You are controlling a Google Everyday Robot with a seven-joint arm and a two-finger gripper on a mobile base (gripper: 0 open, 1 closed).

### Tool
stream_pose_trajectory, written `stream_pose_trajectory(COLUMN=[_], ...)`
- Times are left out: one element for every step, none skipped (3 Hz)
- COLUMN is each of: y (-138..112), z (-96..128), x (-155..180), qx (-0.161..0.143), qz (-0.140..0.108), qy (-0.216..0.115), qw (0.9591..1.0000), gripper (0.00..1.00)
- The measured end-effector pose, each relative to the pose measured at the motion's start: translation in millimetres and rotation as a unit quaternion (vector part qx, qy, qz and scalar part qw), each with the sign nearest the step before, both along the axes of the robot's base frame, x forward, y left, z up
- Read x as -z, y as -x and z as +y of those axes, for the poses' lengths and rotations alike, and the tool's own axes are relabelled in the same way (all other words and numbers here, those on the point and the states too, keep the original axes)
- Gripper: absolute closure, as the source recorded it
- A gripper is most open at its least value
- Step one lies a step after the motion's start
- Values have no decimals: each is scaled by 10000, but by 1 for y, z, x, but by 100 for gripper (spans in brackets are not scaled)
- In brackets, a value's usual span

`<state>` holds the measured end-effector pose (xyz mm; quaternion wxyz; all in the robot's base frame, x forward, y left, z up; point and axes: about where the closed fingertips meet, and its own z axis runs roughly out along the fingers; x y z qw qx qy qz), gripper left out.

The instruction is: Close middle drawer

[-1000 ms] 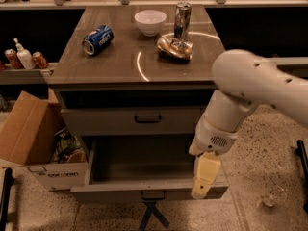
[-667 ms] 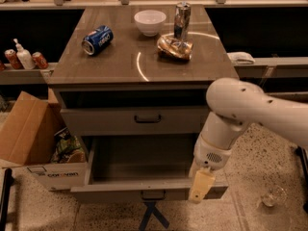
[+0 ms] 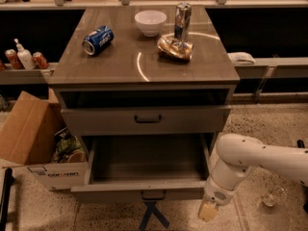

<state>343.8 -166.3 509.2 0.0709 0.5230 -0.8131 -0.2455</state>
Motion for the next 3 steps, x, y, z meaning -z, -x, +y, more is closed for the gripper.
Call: stream_pose_trajectory(y=[-10,-20,-20], z=[-16,-18,-18], x=[76,131,131], qx=[555,1016,1017], qz=[-55,-95,-98], qy=[-82,-210,-210], qw=[9984,9946,9945], gripper=[100,100,100])
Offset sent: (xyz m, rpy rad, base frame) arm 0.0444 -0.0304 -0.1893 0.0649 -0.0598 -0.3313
